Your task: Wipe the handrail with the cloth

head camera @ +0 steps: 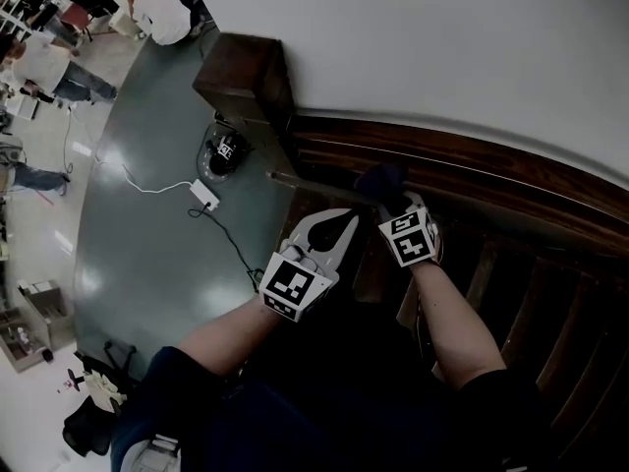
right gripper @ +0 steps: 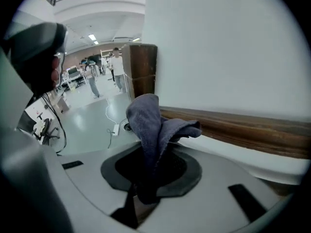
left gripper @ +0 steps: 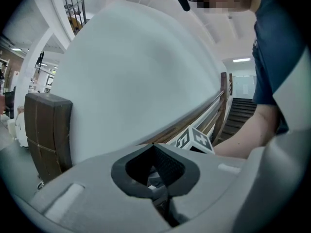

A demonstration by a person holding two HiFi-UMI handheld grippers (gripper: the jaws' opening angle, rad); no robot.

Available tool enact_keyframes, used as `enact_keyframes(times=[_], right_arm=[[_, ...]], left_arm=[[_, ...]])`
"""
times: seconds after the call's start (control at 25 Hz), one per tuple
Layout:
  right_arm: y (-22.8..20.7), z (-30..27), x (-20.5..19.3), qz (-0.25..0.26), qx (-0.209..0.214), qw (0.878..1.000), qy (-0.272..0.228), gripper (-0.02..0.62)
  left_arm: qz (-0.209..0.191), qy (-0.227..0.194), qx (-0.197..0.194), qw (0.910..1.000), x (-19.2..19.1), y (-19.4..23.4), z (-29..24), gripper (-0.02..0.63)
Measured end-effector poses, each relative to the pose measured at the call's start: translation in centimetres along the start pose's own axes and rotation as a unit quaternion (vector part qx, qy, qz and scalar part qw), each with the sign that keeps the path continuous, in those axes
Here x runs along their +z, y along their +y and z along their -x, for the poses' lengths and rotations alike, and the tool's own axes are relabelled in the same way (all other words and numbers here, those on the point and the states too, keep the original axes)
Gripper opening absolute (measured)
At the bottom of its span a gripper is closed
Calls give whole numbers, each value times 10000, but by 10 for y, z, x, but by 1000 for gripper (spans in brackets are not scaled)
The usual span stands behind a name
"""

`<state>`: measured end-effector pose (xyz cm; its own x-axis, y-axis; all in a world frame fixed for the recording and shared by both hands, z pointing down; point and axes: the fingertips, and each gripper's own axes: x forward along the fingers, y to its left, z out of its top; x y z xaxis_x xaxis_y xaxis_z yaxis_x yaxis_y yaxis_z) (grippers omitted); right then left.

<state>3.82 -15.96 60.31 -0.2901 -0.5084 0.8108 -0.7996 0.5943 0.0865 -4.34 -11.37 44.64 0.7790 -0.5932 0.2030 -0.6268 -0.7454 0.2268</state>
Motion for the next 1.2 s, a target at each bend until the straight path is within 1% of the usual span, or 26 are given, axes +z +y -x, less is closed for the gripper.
enact_keyframes(times=[0.16, 0.28, 0.36, 0.48, 0.6, 0.76, 0.88, 0.96, 1.2], right_arm=[[5, 51, 12, -296, 120, 9987, -384, 87], [9, 88, 24, -330, 175, 9969, -693, 87], [12, 113, 35, -348, 210, 9942, -994, 87], [19, 153, 56, -448, 364, 9869, -1509, 87], [28, 187, 75, -614, 613, 9758, -2009, 87], [38, 224, 94, -604, 754, 9625, -2533, 87], [41, 248, 104, -625, 842, 9547, -2783, 87], [42, 255, 106, -622, 884, 9516, -2877, 87], [48, 255, 100, -596, 960, 9493, -2935, 87]], left_arm=[[-89, 34, -151, 9998, 16, -22, 10, 3], [-153, 33, -266, 9995, 27, -37, 16, 3], [-202, 3, -320, 9993, 36, -45, 19, 3], [-315, -62, -367, 9988, 52, -57, 22, 3], [-391, -172, -413, 9982, 70, -65, 24, 3], [-419, -345, -458, 9975, 90, -76, 27, 3], [-378, -425, -444, 9974, 103, -83, 31, 3], [-392, -466, -428, 9972, 107, -86, 33, 3], [-445, -476, -361, 9972, 101, -91, 39, 3]])
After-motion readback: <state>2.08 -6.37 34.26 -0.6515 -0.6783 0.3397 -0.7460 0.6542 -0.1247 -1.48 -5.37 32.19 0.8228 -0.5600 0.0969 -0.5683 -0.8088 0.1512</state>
